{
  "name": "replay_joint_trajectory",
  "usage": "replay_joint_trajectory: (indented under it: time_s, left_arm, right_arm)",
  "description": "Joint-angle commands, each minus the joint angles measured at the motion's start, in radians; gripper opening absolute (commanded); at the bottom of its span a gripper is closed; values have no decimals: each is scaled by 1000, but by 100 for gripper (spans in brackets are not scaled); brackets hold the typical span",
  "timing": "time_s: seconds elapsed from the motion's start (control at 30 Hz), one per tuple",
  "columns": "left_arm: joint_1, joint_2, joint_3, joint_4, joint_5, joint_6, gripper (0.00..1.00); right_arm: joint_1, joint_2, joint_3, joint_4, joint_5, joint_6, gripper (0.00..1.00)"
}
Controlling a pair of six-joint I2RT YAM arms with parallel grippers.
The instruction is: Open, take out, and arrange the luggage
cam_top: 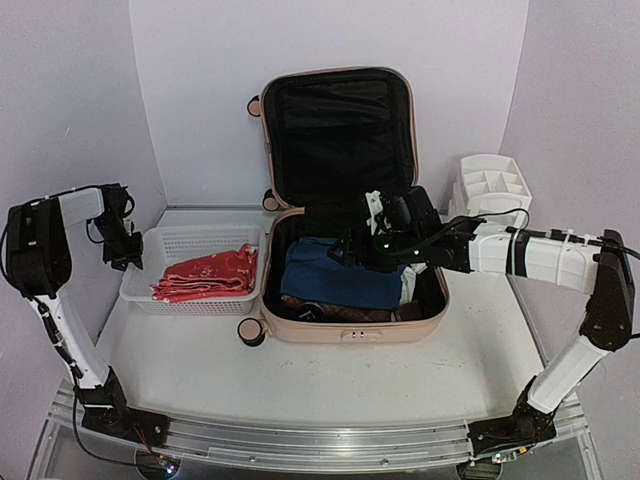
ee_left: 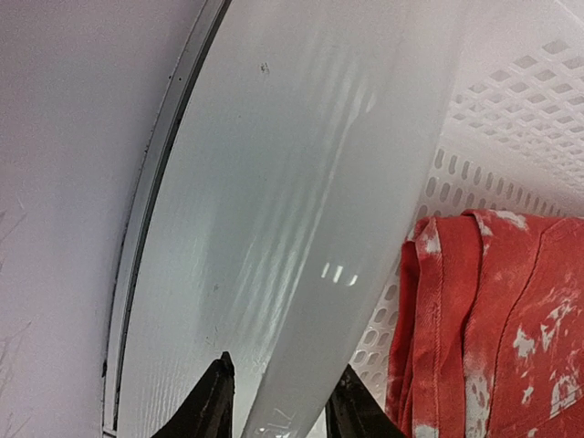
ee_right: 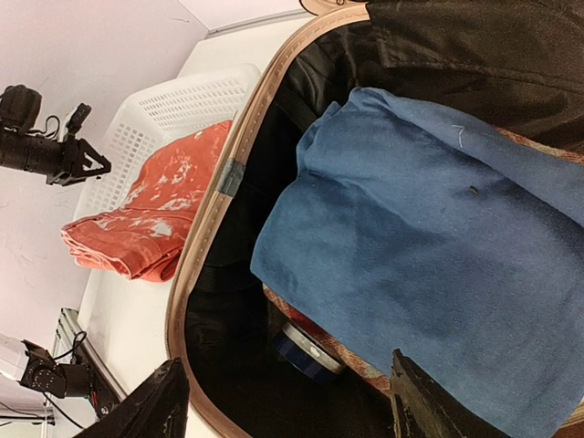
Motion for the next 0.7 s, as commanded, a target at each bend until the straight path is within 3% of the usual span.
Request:
replay_joint_trajectory:
  time_s: [0.0,0.13,0.3,0.43,0.67]
  left_arm:
    - [-4,-77,-58,28,61,-39,34]
    - [-3,-129,-137,48,119,-24,24]
    - [-3,-189,-194,68,149,32,26]
    - [-6,-153,-174,81,256,105,15]
    - [-89,-85,-113,79,251,163,16]
  right_arm:
    - [-4,-22,-2,-7,19,-20,75]
    - [-37,-28,-6,-63,35,-19,75]
    - [-93,-42,-39,-85,8,-21,76]
    - [-161,-35,-44,-146,-16,-22,76]
    - [-229,-67,-65,-268,81,-82,77]
